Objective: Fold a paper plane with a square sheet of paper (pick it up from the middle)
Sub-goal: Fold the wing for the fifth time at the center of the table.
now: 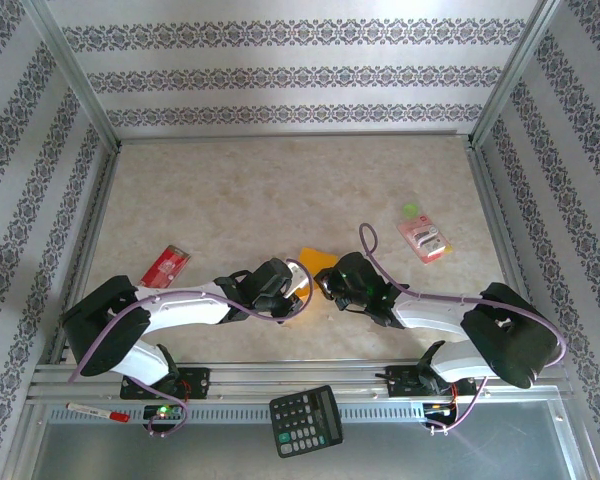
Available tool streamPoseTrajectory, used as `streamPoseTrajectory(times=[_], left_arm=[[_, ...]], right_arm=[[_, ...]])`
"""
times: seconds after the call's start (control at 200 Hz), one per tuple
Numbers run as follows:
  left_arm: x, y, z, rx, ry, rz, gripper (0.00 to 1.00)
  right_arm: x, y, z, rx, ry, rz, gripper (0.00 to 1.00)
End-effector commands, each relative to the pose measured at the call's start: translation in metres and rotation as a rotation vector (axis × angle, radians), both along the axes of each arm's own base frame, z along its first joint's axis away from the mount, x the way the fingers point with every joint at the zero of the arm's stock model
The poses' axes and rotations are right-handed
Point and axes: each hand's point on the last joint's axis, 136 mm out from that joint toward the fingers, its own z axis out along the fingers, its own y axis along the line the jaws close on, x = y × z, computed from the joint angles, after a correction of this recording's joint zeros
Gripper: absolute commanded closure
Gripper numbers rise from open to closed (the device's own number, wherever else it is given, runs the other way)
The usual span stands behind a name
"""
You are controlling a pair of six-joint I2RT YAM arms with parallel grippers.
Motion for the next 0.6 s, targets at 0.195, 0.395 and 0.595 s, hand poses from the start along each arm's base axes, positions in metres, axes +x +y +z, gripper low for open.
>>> streamPoseTrajectory(times=[0.195,0.395,0.595], left_arm=[[0.003,-0.002,0.001,-0.019,0.006,0.014,0.88],[-0.002,-0.01,0.007,-0.101,0.054,0.029,0.99],[-0.011,-0.024,0.017,-0.253,0.16,0.047,1.0]], right_arm=[[0.001,0.002,0.001,0.008,0.0,-0.002,0.98],[0.006,-0.015,0.01,-0.006,-0.042,-0.017,0.85],[0.018,-0.05,0.038,-0.084,-0.159,-0.006,0.75]])
